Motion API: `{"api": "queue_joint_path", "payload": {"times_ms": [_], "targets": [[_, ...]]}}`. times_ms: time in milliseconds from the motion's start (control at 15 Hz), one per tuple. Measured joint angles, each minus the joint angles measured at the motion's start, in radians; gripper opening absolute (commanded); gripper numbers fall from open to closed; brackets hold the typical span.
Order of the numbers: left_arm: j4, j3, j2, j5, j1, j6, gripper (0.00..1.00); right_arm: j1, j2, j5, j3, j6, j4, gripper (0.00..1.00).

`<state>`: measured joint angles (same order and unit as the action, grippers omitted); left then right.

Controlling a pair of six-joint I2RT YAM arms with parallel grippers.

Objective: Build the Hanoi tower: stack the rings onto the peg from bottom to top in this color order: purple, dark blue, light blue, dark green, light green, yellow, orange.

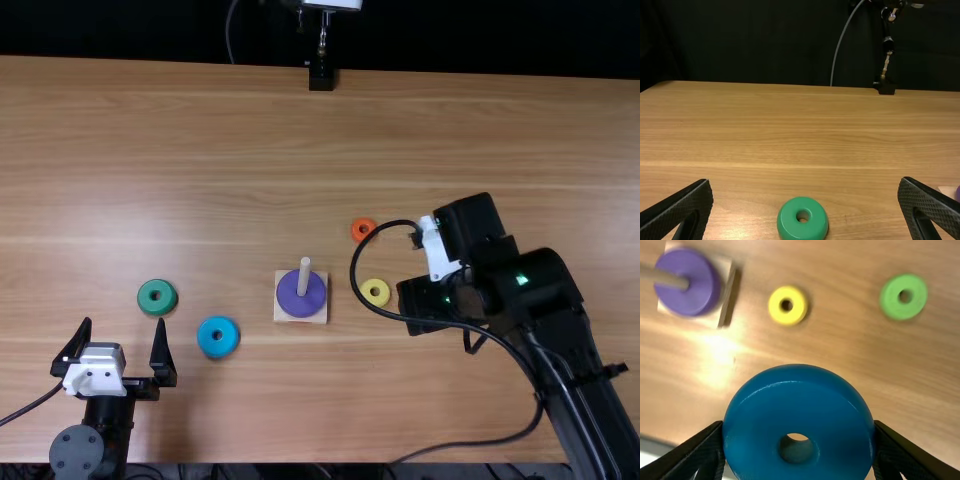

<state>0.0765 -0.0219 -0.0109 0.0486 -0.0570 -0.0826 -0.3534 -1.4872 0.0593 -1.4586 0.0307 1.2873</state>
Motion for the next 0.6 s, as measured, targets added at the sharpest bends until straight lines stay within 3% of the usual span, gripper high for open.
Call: {"api": "queue_joint_path", "payload": {"times_ms": [133, 600], "targets": [[0.000, 0.000, 0.000, 0.000, 0.000, 0.000, 1.00, -0.052, -0.055, 0.000, -0.090, 0.000, 0.073, 0.00], [0.000, 0.000, 0.000, 0.000, 0.000, -0.001, 1.00, -0.177, -0.194, 0.000, -0.303, 0.002, 0.080, 0.00]]}}
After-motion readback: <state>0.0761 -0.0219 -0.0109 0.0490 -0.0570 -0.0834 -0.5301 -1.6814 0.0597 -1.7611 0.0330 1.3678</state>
